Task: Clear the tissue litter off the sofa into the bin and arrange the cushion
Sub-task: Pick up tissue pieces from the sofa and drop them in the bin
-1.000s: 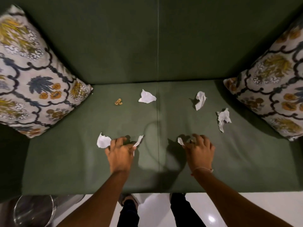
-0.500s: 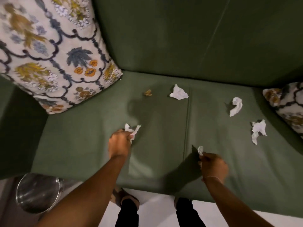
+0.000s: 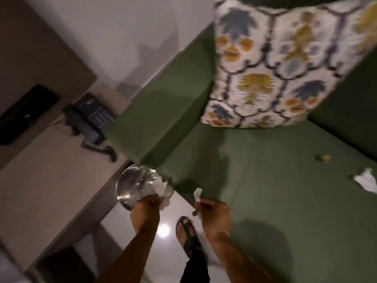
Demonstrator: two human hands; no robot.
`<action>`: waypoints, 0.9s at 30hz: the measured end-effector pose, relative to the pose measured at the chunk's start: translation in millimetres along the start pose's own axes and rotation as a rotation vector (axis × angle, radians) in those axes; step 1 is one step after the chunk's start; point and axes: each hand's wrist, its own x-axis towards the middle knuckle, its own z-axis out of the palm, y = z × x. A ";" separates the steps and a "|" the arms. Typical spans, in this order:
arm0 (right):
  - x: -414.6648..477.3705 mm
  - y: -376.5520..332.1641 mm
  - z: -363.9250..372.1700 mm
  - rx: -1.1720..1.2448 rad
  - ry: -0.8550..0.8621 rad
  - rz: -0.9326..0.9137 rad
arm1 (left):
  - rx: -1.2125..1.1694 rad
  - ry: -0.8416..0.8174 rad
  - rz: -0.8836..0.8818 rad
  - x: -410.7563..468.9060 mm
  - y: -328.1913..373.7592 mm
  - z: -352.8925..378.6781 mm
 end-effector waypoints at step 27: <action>32.6 -24.2 128.9 -0.329 -0.268 -0.164 | 0.178 -0.051 0.115 68.7 -53.3 -62.4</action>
